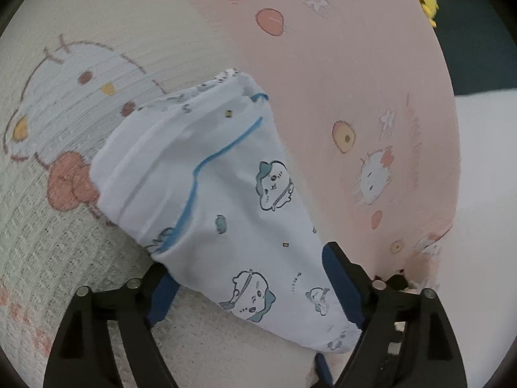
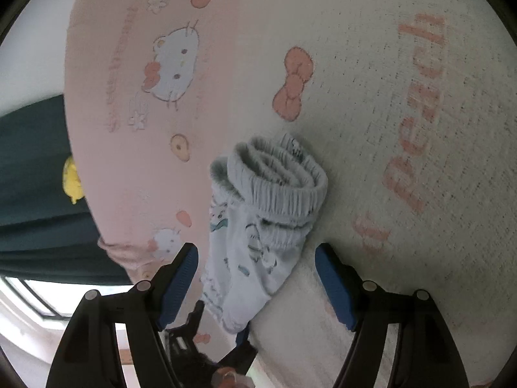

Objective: Fold clothes

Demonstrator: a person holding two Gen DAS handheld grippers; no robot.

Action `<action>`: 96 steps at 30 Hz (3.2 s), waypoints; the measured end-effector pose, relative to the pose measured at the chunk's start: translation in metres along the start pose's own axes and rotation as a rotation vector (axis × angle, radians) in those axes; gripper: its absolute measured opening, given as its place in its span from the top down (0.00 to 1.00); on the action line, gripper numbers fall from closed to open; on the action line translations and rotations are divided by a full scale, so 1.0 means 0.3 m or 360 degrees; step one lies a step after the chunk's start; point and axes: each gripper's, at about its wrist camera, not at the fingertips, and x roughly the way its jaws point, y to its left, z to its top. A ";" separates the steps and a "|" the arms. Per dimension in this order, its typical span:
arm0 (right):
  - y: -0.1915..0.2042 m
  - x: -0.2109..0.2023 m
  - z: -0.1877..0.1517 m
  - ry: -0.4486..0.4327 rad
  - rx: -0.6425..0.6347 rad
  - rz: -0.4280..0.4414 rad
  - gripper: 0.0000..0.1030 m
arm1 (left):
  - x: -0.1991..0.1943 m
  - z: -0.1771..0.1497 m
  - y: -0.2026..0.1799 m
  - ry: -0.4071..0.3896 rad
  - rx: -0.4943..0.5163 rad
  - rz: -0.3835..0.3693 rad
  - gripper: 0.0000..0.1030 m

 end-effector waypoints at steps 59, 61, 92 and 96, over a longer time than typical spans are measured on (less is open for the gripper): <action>0.274 -0.174 -0.255 -0.0226 -0.0899 -0.0773 0.79 | -0.176 -0.323 0.025 0.0133 0.0278 0.0294 0.88; 0.267 -0.166 -0.244 -0.0206 -0.0863 -0.0774 0.78 | -0.158 -0.312 0.057 0.0204 0.0156 0.0254 0.88; 0.343 -0.231 -0.246 -0.0063 -0.0757 -0.0564 0.76 | -0.244 -0.646 -0.273 -0.0005 0.1546 0.0847 0.25; 0.341 -0.230 -0.231 -0.0031 -0.0709 -0.0552 0.76 | -0.191 -0.723 -0.292 -0.0049 0.1899 0.0936 0.25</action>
